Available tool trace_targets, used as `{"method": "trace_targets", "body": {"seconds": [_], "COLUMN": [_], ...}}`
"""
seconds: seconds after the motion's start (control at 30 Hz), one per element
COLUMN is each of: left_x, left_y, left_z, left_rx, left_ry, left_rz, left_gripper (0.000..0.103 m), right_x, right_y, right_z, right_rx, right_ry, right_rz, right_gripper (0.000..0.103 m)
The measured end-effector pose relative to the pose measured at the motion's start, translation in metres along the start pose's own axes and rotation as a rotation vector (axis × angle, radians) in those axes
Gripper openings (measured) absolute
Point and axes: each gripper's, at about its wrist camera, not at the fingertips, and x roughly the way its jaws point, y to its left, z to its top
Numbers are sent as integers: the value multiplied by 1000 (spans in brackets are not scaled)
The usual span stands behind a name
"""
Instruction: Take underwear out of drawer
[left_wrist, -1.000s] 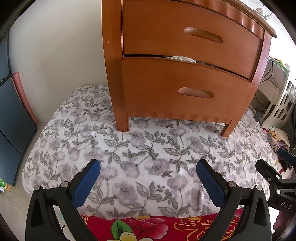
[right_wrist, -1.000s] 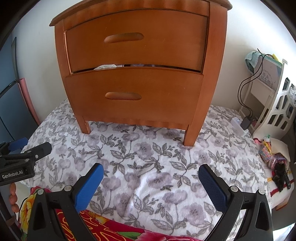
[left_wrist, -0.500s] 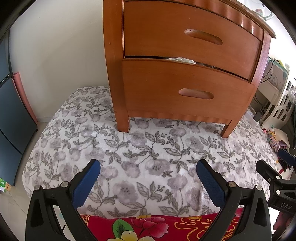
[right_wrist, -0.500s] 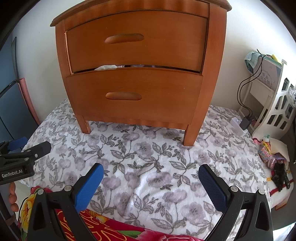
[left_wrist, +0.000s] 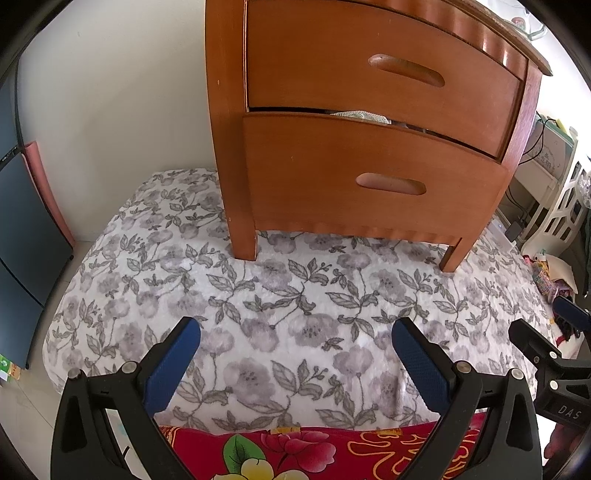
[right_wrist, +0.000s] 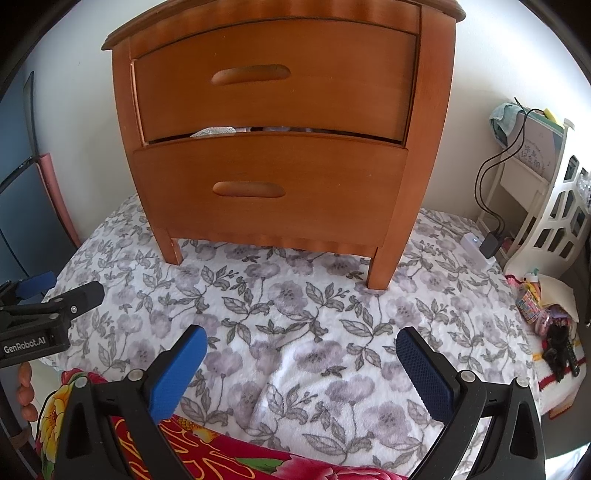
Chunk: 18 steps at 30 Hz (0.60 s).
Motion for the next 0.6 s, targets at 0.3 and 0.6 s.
{"method": "trace_targets", "body": {"seconds": [0.3,0.6], "left_x": [6,10], "left_y": [5,3], "left_z": [3,5], "left_rx": [-26,-21], "left_ry": [27,12], "left_rz": [-26,-46], "left_gripper": [103,103], "right_x": [1,4], "right_y": [1,1], "right_z": [-2,-2], "right_rx": [1,1], "right_ry": [5,9], "right_rz": [1,2], "right_gripper": [103,103]}}
